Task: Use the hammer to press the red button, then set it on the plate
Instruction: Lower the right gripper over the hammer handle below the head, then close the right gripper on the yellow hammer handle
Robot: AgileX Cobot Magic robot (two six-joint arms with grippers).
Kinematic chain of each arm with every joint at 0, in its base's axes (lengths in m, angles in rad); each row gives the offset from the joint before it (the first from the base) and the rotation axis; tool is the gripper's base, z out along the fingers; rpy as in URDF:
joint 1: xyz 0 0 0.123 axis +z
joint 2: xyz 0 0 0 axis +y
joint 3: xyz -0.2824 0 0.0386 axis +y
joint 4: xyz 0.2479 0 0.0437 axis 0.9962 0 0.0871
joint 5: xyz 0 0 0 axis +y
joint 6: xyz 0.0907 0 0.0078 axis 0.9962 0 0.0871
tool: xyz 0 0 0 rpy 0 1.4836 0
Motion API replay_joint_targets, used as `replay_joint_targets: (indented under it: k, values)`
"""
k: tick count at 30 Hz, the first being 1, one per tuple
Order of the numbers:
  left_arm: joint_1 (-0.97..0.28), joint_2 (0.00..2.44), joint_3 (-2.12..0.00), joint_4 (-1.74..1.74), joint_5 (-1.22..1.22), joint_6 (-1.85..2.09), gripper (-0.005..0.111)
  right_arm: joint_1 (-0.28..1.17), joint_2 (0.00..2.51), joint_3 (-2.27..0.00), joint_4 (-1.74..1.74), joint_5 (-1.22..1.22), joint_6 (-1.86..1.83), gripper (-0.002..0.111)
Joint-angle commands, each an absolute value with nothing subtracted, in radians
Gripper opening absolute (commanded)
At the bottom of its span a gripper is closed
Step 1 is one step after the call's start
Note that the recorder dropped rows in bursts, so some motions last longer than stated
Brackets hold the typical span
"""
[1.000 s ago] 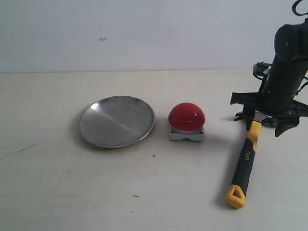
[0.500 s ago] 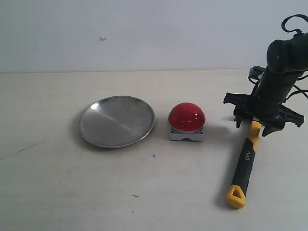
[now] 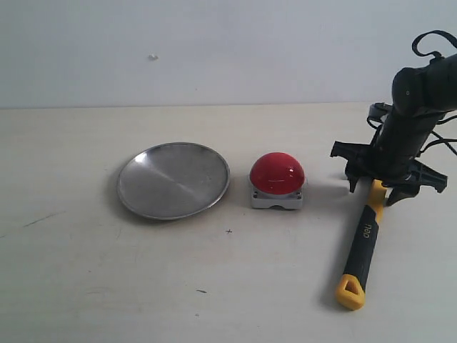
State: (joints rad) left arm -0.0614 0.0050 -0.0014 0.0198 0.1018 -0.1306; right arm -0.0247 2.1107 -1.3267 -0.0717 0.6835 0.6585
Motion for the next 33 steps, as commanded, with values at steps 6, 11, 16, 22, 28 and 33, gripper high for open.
replay_joint_targets:
  k: [6,11,16,22,28,33]
  values:
    - [-0.059,0.000,0.000,0.022,0.095,-0.134,0.000,-0.025,2.117,-1.334,-0.144,0.685,0.707,0.062]
    - [-0.059,0.000,0.000,0.022,0.095,-0.134,0.000,-0.025,2.146,-1.334,-0.129,0.675,0.707,0.062]
    - [-0.059,0.000,0.000,0.022,0.095,-0.134,0.000,-0.025,2.176,-1.334,-0.129,0.675,0.701,0.062]
    - [-0.059,0.000,0.000,0.022,0.095,-0.134,0.000,-0.025,2.176,-1.334,-0.124,0.695,0.669,0.062]
    - [-0.059,0.000,0.000,0.022,0.095,-0.134,0.000,-0.025,2.176,-1.334,-0.079,0.706,0.592,0.059]
    - [-0.059,0.000,0.000,0.022,0.095,-0.134,0.000,-0.025,2.176,-1.334,-0.086,0.671,0.592,0.032]
